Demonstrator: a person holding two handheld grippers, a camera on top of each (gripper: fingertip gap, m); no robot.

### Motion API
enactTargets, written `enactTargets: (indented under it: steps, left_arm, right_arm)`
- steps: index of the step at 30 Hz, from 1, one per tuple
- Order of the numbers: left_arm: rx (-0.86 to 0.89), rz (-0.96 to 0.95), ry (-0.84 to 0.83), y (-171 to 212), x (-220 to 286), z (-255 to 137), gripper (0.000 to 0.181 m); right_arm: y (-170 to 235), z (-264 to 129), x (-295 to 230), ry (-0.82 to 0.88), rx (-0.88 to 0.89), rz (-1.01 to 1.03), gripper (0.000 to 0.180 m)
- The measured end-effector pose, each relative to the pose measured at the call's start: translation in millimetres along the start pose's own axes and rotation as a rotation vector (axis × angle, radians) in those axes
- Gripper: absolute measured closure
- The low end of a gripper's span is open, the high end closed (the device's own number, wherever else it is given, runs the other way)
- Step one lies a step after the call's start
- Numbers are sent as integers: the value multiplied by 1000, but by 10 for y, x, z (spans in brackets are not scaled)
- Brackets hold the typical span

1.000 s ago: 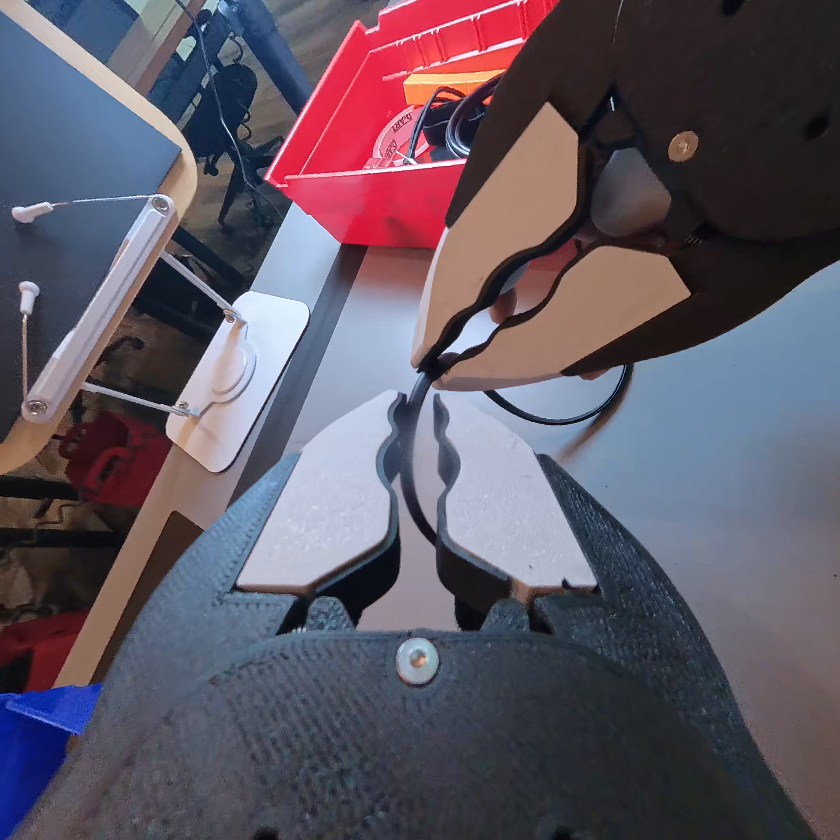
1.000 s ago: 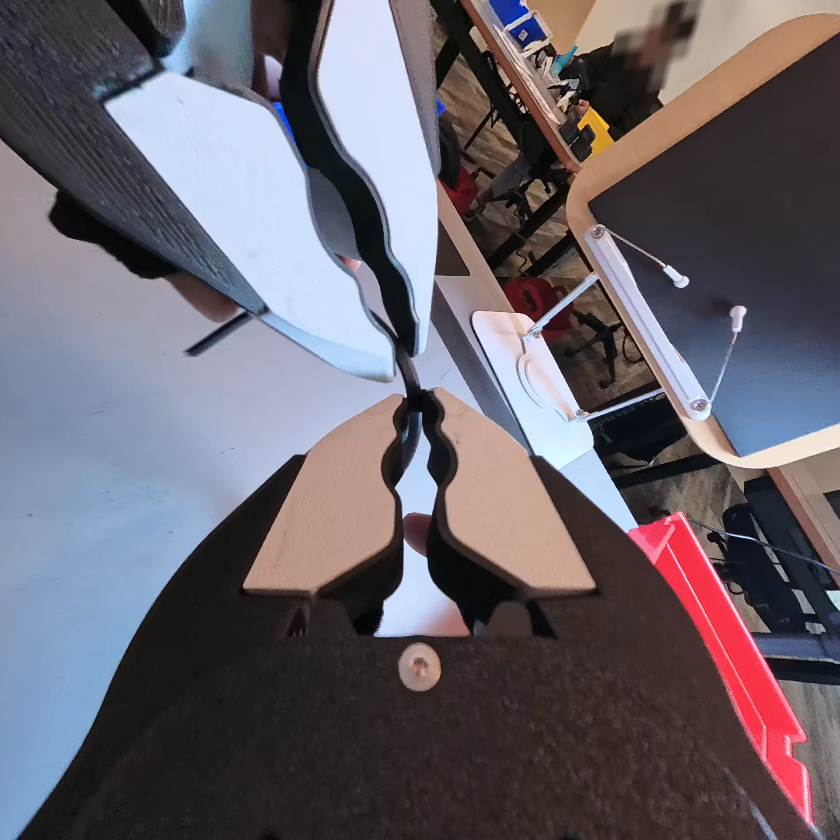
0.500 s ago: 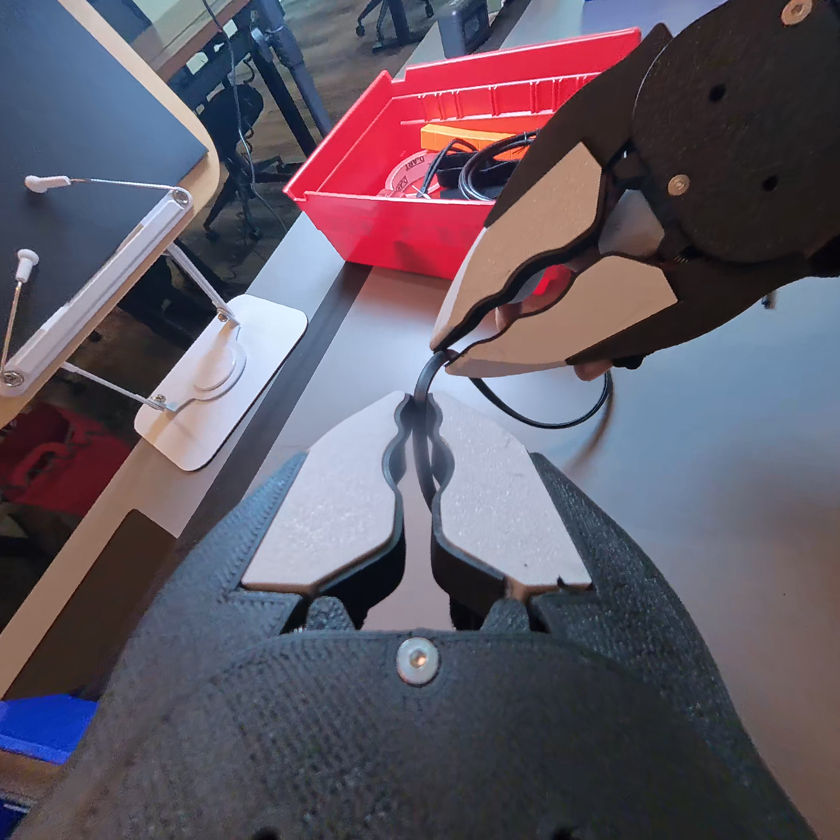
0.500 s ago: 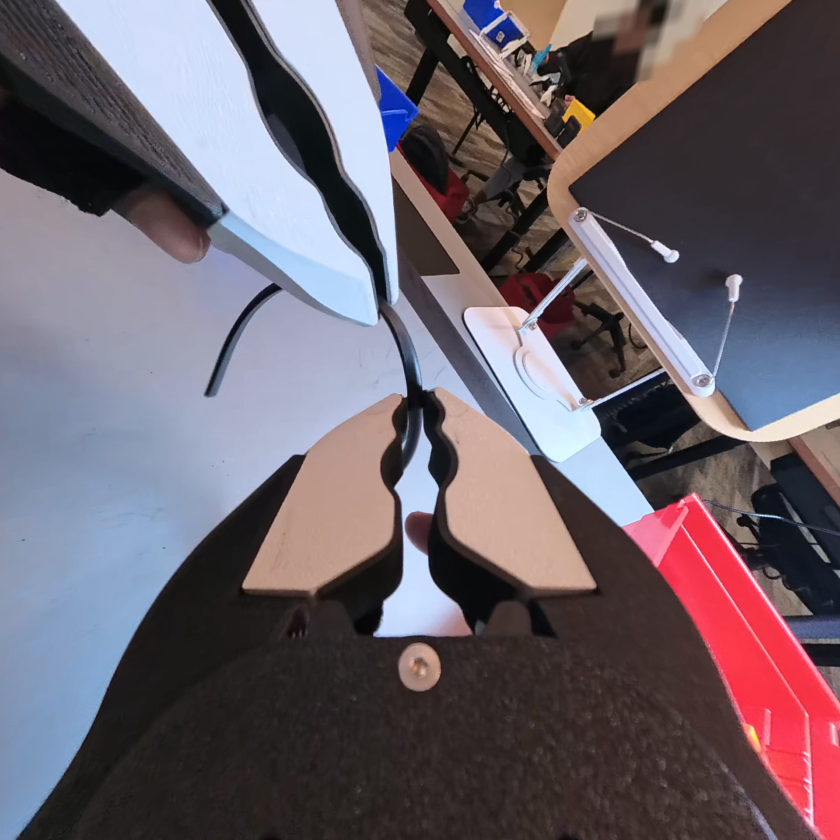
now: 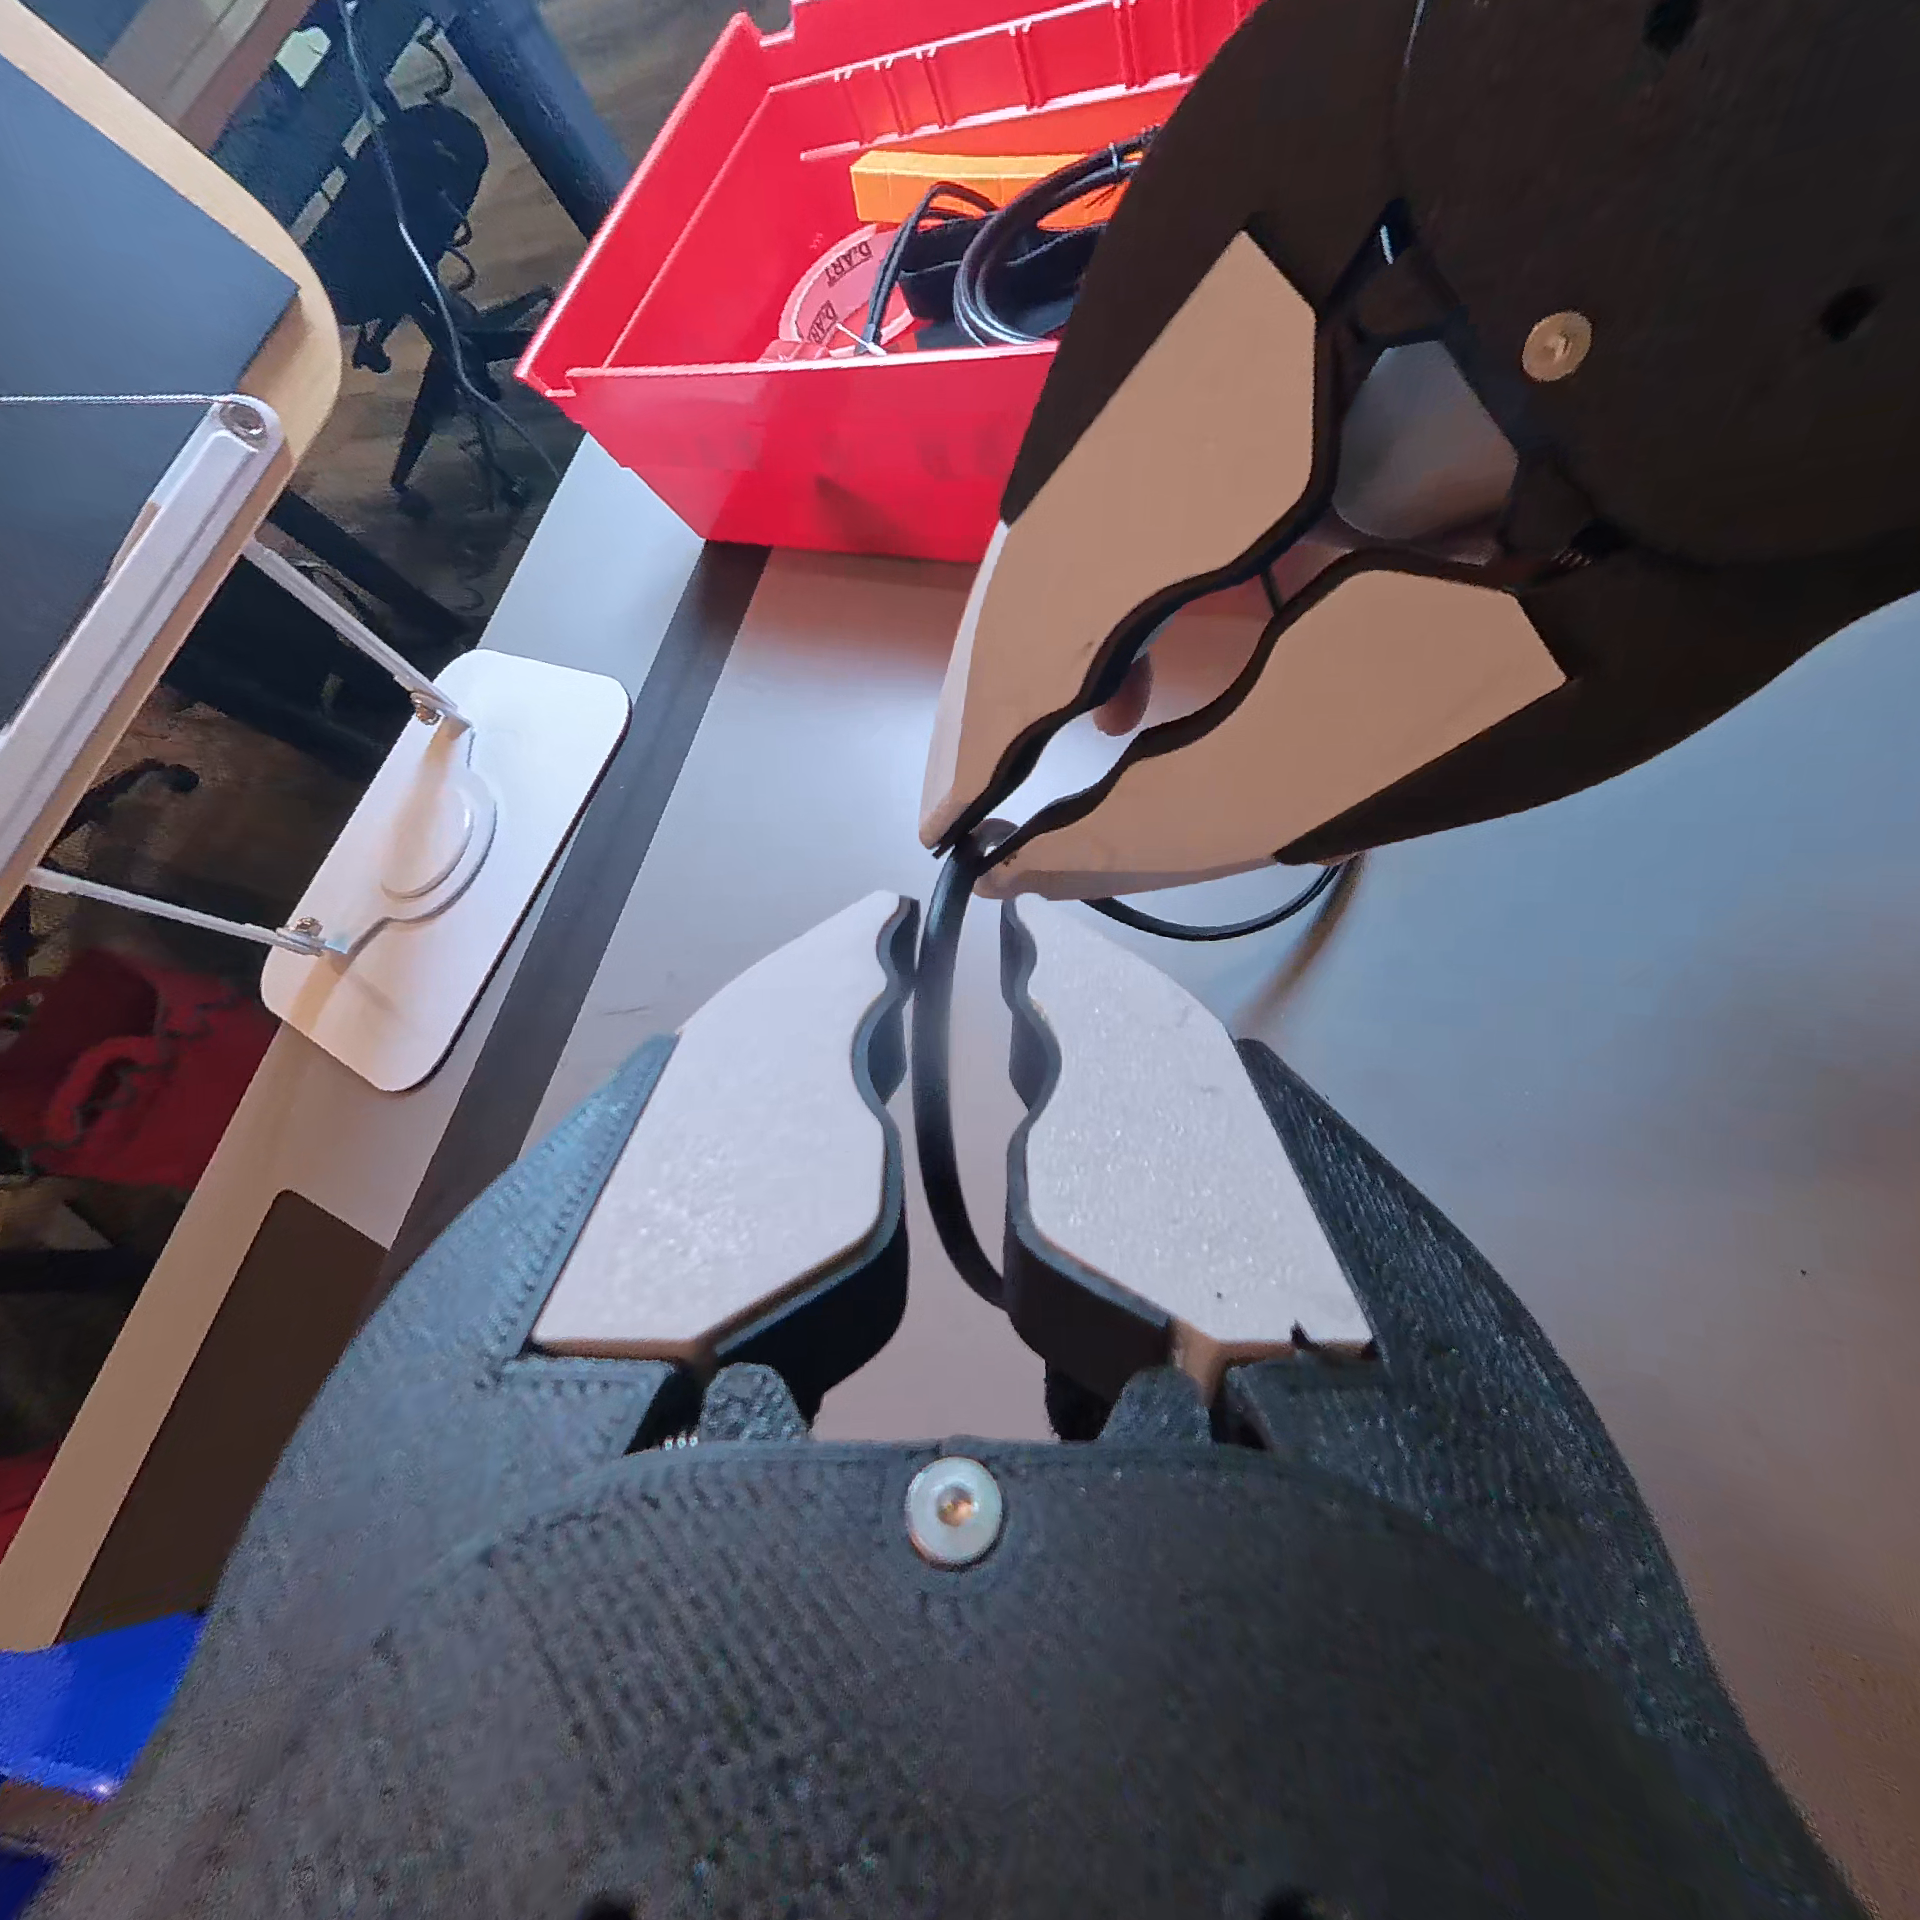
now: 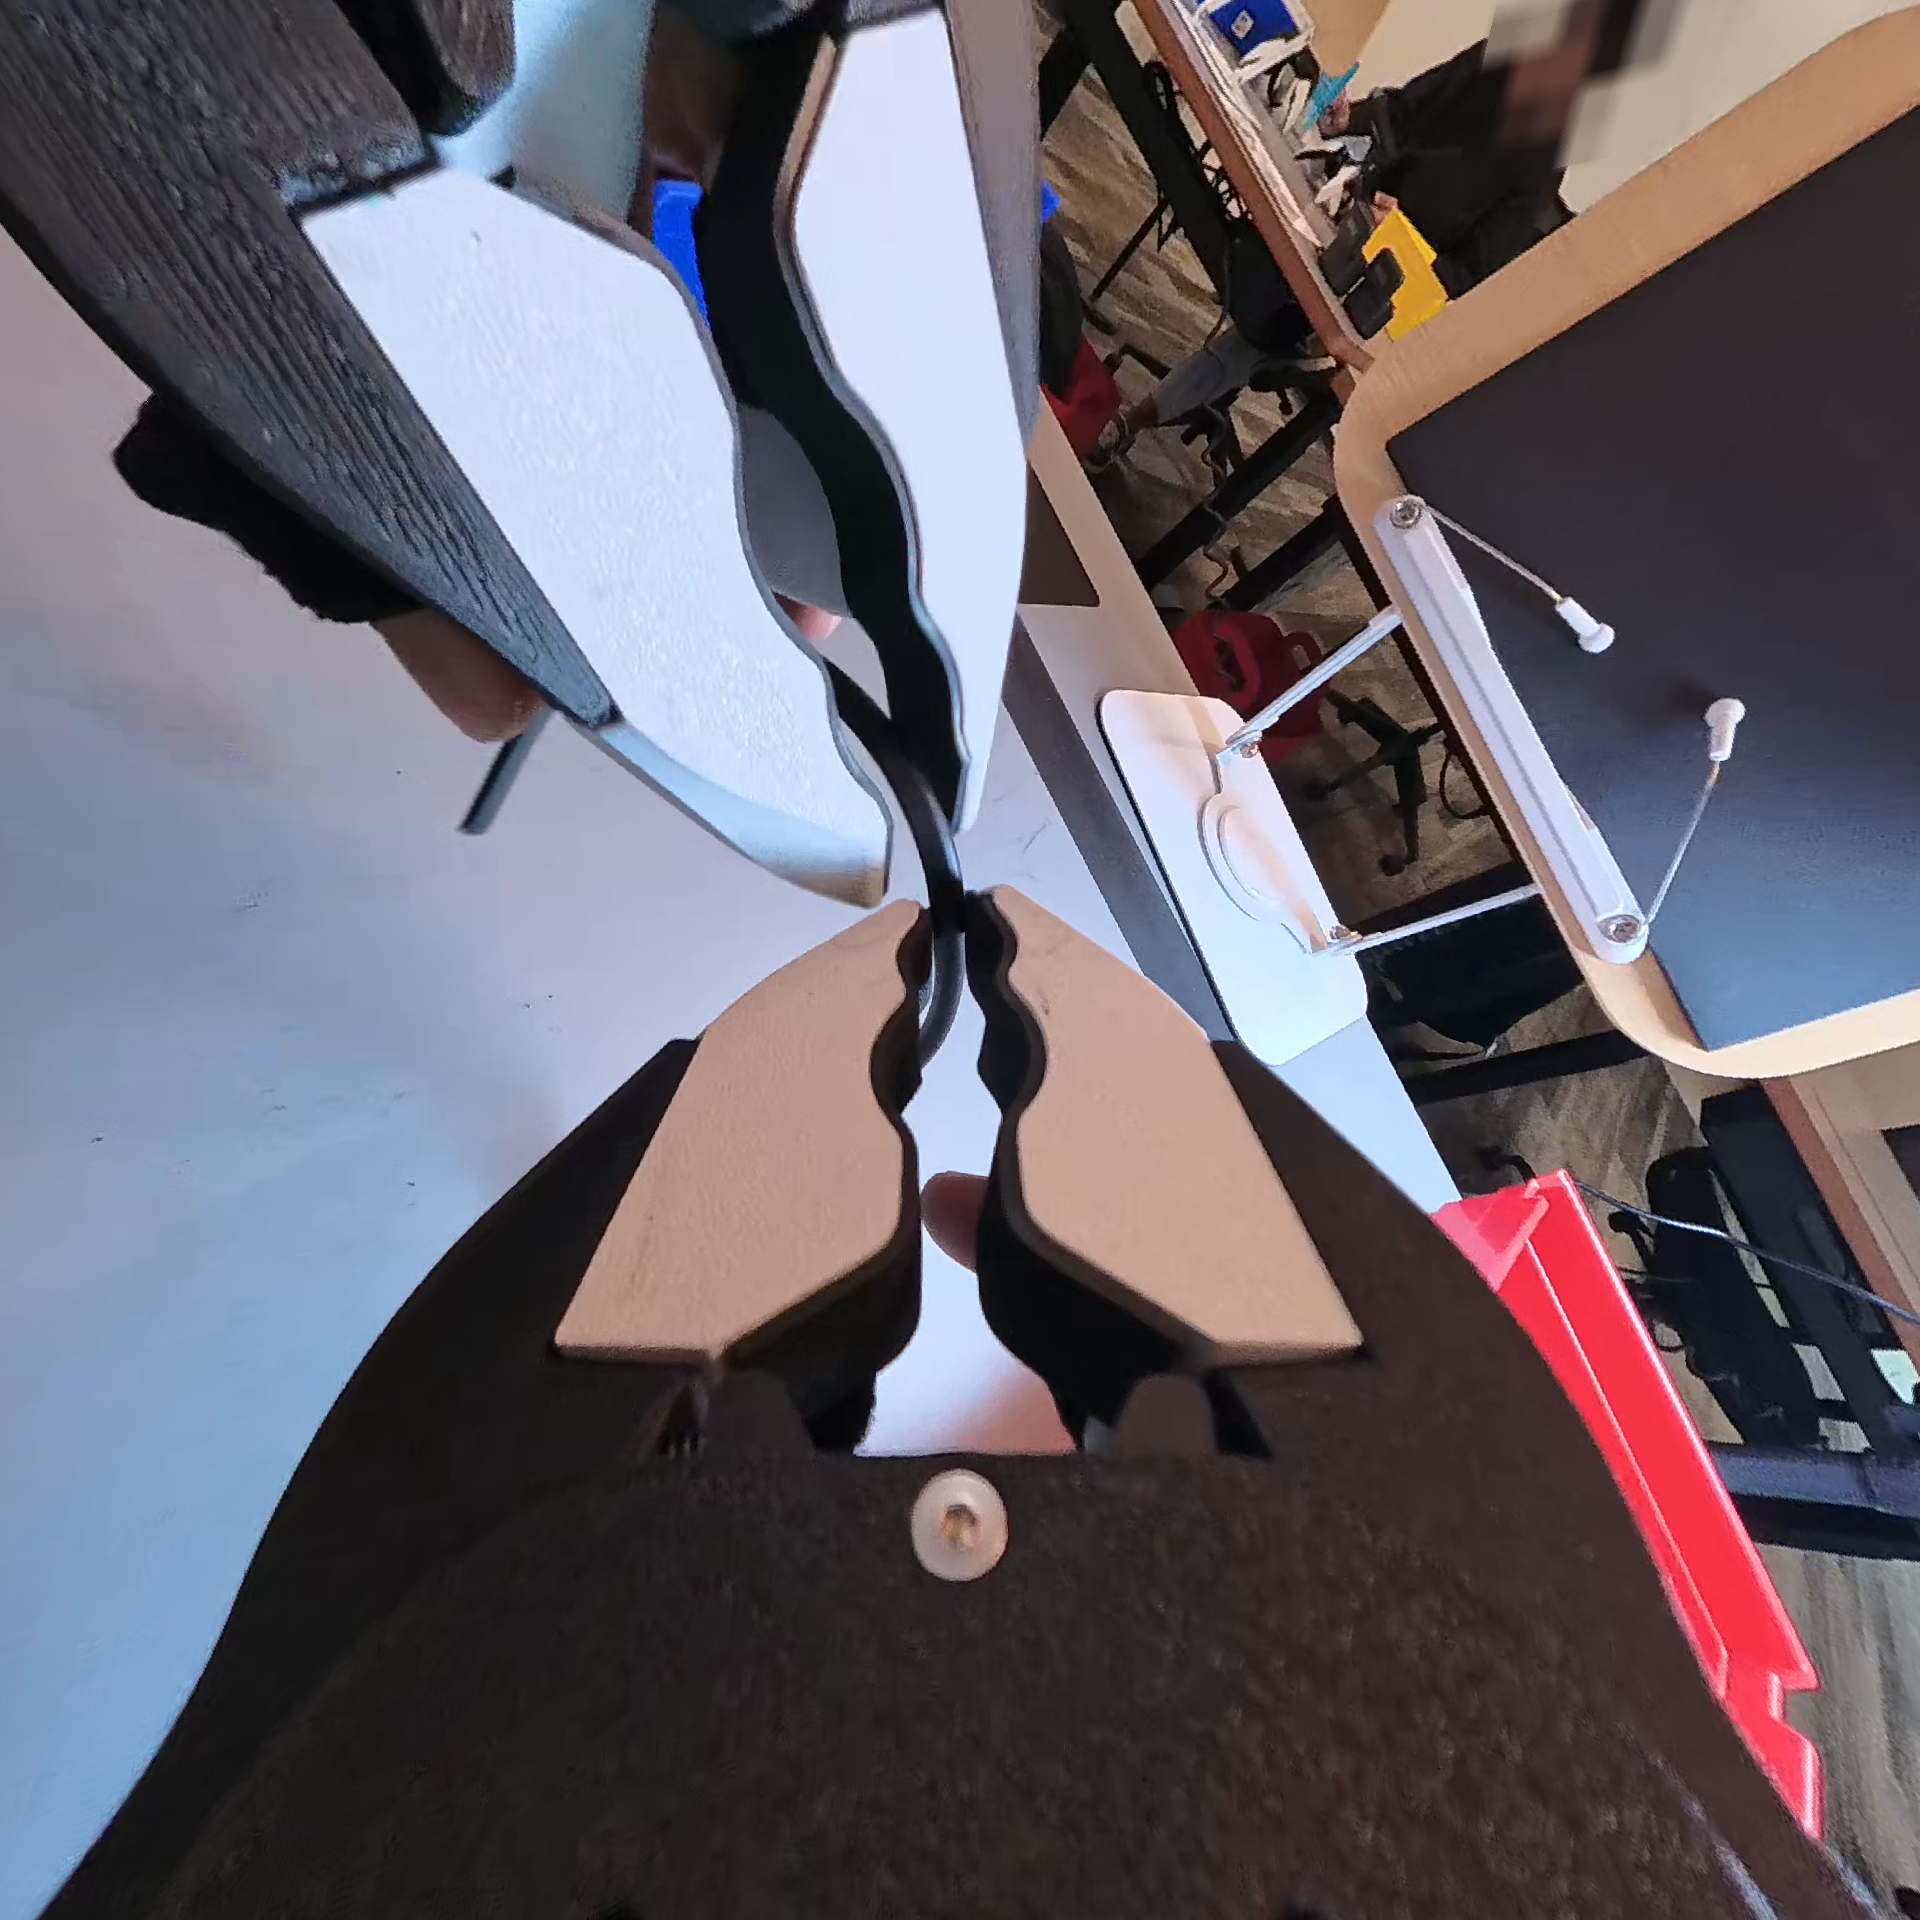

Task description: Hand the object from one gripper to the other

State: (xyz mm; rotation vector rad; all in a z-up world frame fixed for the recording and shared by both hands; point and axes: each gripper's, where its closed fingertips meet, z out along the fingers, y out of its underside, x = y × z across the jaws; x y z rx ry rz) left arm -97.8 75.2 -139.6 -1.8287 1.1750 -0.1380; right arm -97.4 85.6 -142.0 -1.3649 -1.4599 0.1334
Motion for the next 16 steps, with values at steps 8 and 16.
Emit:
enactTargets:
  steps: [8,16]
  left_arm:
    - [22,-11,-9,-34,-41,-37,175]
    - [135,-130,-31,-128,-249,-207,175]
  right_arm:
    - [-80,-36,57,16,55,41,173]
    - [52,14,168,12,44,167,164]
